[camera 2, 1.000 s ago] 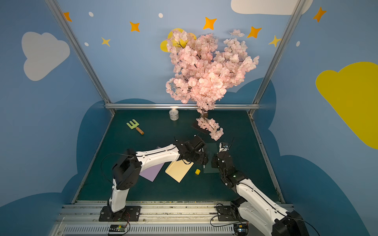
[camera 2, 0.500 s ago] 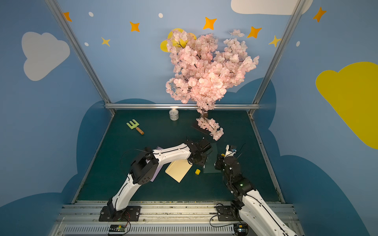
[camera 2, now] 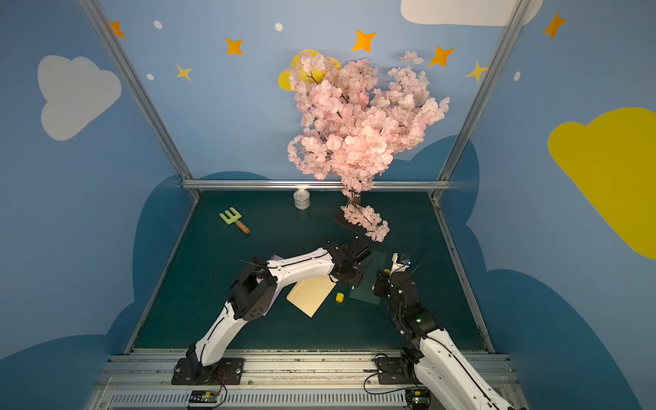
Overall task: Seal the envelope with a glue stick
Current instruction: Adjust the envelope at the center of the board.
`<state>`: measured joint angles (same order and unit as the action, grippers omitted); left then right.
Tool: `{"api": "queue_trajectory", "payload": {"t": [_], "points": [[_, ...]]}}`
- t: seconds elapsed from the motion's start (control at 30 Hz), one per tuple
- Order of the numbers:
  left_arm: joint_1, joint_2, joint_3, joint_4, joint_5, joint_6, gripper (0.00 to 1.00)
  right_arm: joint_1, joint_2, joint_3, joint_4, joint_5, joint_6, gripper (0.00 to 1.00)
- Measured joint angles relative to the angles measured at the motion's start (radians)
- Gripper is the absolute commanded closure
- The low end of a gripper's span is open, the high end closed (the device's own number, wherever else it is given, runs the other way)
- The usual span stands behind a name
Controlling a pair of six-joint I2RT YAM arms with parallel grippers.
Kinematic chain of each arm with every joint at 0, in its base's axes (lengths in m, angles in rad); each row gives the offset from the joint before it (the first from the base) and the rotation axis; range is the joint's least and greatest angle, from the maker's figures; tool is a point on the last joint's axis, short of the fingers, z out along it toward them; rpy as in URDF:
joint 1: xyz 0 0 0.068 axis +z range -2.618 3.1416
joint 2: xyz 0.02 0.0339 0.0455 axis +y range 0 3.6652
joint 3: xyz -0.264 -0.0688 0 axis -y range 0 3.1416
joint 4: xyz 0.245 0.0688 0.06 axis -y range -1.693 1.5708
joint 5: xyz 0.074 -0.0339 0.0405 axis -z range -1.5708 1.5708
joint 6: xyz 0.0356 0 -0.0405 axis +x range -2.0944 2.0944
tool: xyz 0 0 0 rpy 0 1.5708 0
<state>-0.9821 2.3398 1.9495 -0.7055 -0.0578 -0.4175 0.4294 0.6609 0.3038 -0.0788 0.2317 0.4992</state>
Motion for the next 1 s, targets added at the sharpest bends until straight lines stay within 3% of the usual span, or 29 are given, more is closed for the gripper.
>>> {"api": "queue_trajectory", "payload": {"t": [0.43,0.8,1.0], "points": [[0.000,0.066,0.091,-0.038,0.190,0.315,0.95,0.000,-0.047,-0.054,-0.059,0.209,0.065,1.00],[0.000,0.083,0.097,-0.039,0.195,0.362,0.96,-0.002,0.080,-0.099,0.062,0.230,0.079,1.00],[0.008,0.045,0.005,0.049,0.204,0.348,0.94,-0.002,0.139,-0.099,0.178,0.222,0.069,1.00]]}}
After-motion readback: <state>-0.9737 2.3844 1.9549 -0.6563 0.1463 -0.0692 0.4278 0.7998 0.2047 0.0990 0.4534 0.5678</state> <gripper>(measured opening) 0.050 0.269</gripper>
